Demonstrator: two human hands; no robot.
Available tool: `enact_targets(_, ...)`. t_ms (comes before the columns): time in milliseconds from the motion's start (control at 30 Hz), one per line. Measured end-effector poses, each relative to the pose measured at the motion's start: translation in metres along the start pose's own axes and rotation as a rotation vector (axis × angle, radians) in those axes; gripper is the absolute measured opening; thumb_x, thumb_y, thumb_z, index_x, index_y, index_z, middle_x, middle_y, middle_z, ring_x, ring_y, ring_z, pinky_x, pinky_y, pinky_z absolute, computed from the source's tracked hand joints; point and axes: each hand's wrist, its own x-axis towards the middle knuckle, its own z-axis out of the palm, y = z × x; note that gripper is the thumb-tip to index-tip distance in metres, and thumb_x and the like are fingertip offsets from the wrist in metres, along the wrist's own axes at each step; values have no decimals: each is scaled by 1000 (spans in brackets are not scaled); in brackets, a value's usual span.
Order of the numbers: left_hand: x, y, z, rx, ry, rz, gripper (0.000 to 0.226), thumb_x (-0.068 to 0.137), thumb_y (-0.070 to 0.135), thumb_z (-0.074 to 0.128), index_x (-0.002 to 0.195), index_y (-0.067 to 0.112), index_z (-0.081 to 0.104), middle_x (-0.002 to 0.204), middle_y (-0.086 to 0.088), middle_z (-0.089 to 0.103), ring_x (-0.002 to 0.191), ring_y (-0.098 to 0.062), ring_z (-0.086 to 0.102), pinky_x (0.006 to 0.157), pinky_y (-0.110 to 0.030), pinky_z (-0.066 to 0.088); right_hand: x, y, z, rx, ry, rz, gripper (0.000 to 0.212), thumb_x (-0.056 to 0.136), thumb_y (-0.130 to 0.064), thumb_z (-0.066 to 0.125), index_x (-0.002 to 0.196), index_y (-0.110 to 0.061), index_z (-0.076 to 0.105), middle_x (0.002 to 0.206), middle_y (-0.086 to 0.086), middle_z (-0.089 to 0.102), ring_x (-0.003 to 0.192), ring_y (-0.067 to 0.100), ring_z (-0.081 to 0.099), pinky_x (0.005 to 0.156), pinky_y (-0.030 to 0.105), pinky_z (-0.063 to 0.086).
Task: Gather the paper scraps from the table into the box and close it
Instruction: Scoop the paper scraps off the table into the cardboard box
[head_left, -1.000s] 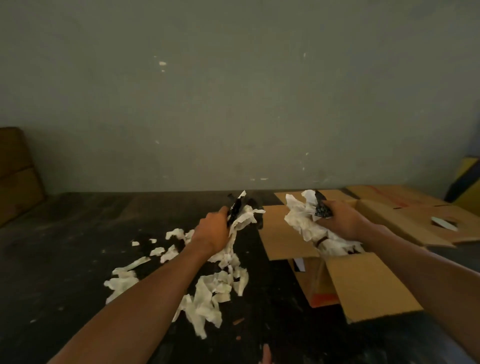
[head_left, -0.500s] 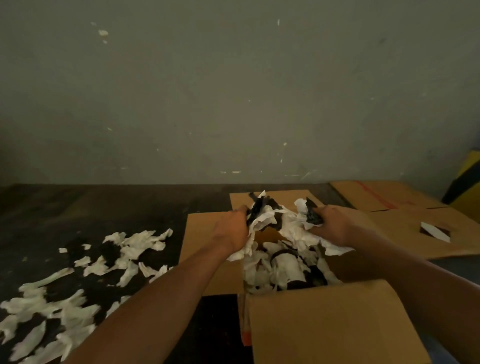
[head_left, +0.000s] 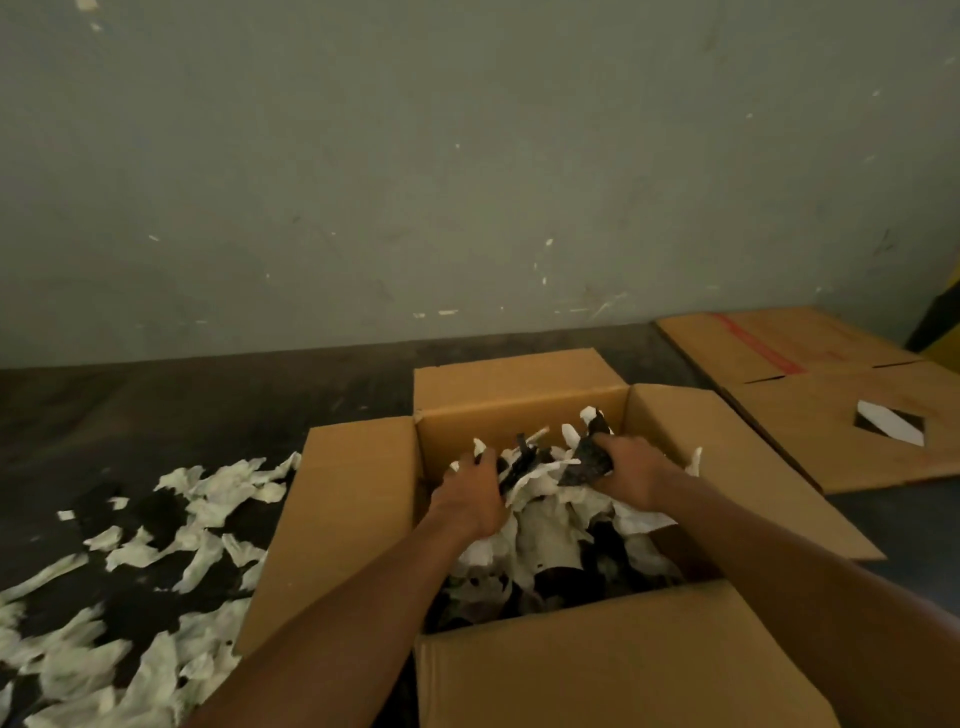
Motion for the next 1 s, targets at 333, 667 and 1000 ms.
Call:
enact_targets(333,13,-1,4,196,-432,-5,139,61,70,76,139,43,-36,152,-2,-41,136,-54,-30,113,-70,1,11,14,-13,-70,-516,43,132,48,-74,77,140,-58,-15,159,0,-23,148,33,-3,114,51,27)
enact_targets(667,39,2,48,190,-517,0,138,58,80,68,142,40,-34,153,1,-40,139,-42,-35,110,-73,-3,38,29,32,-429,-533,-19,127,55,-88,57,139,-49,-28,154,-3,-35,142,32,-28,113,66,-3)
enact_targets(1000,55,4,72,253,-532,30,146,54,81,71,140,36,-39,154,1,-39,140,-46,-30,107,-73,-10,57,38,80,-572,-779,71,139,62,-71,72,142,-30,-34,157,4,-29,146,32,-17,118,52,3)
